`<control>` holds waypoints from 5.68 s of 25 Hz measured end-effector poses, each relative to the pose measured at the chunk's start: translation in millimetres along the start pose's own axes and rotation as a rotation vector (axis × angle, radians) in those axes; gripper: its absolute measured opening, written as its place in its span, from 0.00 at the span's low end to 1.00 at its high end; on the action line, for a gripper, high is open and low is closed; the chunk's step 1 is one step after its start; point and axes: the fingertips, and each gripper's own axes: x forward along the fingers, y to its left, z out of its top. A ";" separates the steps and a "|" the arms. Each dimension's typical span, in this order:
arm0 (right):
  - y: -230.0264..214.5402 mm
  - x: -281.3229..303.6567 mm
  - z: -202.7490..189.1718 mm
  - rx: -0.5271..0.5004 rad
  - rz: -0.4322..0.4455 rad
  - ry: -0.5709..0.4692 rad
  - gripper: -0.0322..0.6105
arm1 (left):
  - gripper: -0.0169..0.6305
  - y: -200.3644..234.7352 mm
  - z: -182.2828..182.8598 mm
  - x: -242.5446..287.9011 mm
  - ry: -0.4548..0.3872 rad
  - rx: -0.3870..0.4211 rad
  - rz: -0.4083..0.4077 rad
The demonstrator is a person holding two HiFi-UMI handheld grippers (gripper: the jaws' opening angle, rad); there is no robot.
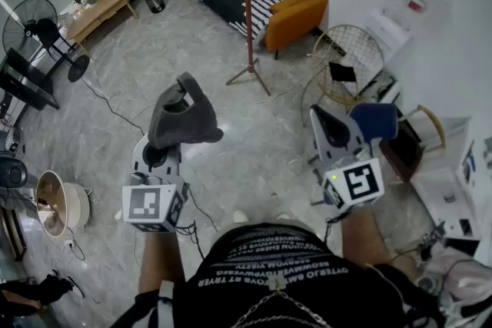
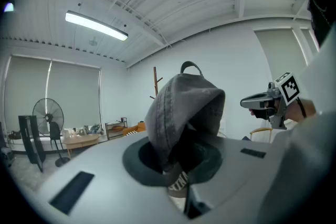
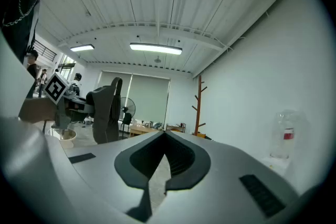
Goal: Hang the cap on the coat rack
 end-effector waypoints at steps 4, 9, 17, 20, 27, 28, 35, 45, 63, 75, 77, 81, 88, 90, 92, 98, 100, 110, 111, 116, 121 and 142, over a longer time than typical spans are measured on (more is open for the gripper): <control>11.6 -0.1 -6.4 -0.041 -0.021 0.010 0.05 | 0.05 7.8 -6.6 -10.7 -0.017 0.010 -0.016; 44.7 -3.6 -12.7 -0.042 -0.014 0.020 0.05 | 0.05 23.7 -19.1 -23.4 -0.040 0.001 -0.005; 66.4 -8.5 -2.6 -0.039 -0.028 0.011 0.05 | 0.05 23.5 -18.0 -31.8 -0.053 0.003 -0.034; 67.5 -8.1 7.8 -0.050 -0.037 -0.009 0.05 | 0.05 23.8 -12.4 -36.3 -0.055 0.023 -0.041; 81.2 -7.3 18.8 -0.063 -0.037 -0.016 0.05 | 0.05 25.5 -10.2 -38.2 -0.073 0.022 -0.072; 83.8 -7.9 18.9 -0.067 -0.037 -0.017 0.05 | 0.05 26.8 -11.5 -38.7 -0.071 0.019 -0.074; 86.8 -11.0 8.3 -0.053 -0.051 0.013 0.05 | 0.05 27.2 -19.7 -36.9 -0.061 0.004 -0.095; 74.2 9.5 -14.1 -0.030 -0.041 0.036 0.05 | 0.05 25.6 -28.0 -15.8 -0.027 0.016 -0.084; 28.2 101.2 -22.1 -0.003 0.036 0.048 0.05 | 0.05 37.6 -13.5 73.8 -0.025 -0.005 -0.062; -0.2 144.4 -27.9 0.005 0.049 0.069 0.05 | 0.05 37.3 -6.9 129.2 -0.001 0.020 -0.098; -3.3 149.0 -26.7 0.005 0.055 0.070 0.05 | 0.05 37.2 -5.9 136.4 0.002 0.020 -0.099; -27.1 154.3 -27.4 0.003 0.068 0.061 0.05 | 0.05 24.0 -2.2 158.3 -0.016 -0.012 -0.080; -62.9 165.9 -18.9 0.019 0.077 0.009 0.05 | 0.05 13.5 31.0 189.8 -0.050 0.026 -0.067; -72.9 167.9 -19.1 0.017 0.086 0.018 0.05 | 0.05 9.8 35.3 194.9 -0.057 0.030 -0.053; -87.5 170.5 -22.2 0.019 0.087 0.016 0.05 | 0.05 3.7 34.6 201.3 -0.049 0.034 -0.041; -99.3 183.1 -29.0 0.021 0.109 0.013 0.05 | 0.05 2.9 27.3 208.2 -0.008 0.030 -0.020; -100.0 189.0 -28.5 0.010 0.113 0.002 0.05 | 0.05 7.3 22.7 211.3 -0.006 0.016 -0.006; -101.6 233.7 -24.7 -0.044 0.111 0.020 0.05 | 0.05 35.3 17.8 247.4 0.022 0.021 -0.001; -101.9 239.3 -22.9 -0.047 0.110 0.020 0.05 | 0.05 39.7 17.7 251.8 0.026 0.016 -0.001; -104.5 268.6 -22.8 -0.056 0.096 0.038 0.05 | 0.05 58.9 25.7 277.6 0.011 0.020 -0.027; -114.1 297.8 -26.7 -0.067 0.076 0.042 0.05 | 0.05 72.3 24.1 310.5 0.022 0.045 -0.053; -138.0 394.5 -22.4 -0.033 0.000 0.072 0.05 | 0.05 125.0 30.8 407.9 0.029 0.043 -0.173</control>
